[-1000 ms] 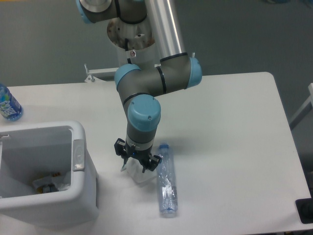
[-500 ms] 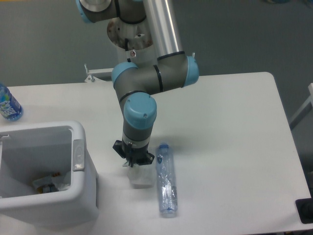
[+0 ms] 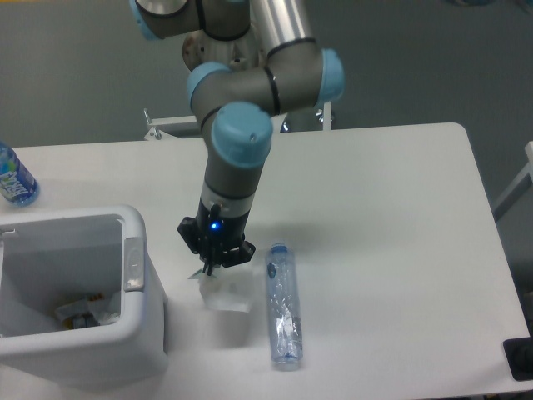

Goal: Place the trash in the trash can
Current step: 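Carry the tissue over the white bin and lower it in, then open the gripper to drop the tissue into the bin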

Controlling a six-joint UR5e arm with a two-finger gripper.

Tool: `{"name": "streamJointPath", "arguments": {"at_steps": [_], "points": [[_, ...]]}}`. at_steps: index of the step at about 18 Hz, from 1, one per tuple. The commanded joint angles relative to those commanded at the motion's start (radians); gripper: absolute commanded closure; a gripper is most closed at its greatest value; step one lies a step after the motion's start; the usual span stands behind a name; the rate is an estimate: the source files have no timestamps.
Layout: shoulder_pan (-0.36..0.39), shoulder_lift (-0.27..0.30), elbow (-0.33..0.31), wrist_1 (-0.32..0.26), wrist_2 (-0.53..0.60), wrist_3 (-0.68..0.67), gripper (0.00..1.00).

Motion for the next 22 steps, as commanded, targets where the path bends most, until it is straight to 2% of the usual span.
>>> {"name": "streamJointPath", "arguments": {"at_steps": [4,6,9,13,16,17,18,19,20,22], "points": [[0.057,0.012,0.196,0.002,-0.138,-0.228,0.88],[0.065,0.0,0.258,0.005,-0.212,-0.339,0.88],[0.037,0.008,0.257,0.005,-0.224,-0.362,0.88],[-0.07,0.005,0.225,0.005,-0.227,-0.365,0.87],[-0.126,0.008,0.186,0.021,-0.226,-0.362,0.82],[-0.141,0.006,0.177,0.04,-0.226,-0.359,0.73],[-0.152,0.005,0.171,0.06,-0.224,-0.355,0.55],[-0.156,0.002,0.165,0.084,-0.224,-0.35,0.32],[-0.156,0.0,0.162,0.106,-0.22,-0.344,0.0],[-0.158,0.0,0.165,0.109,-0.22,-0.338,0.0]]}}
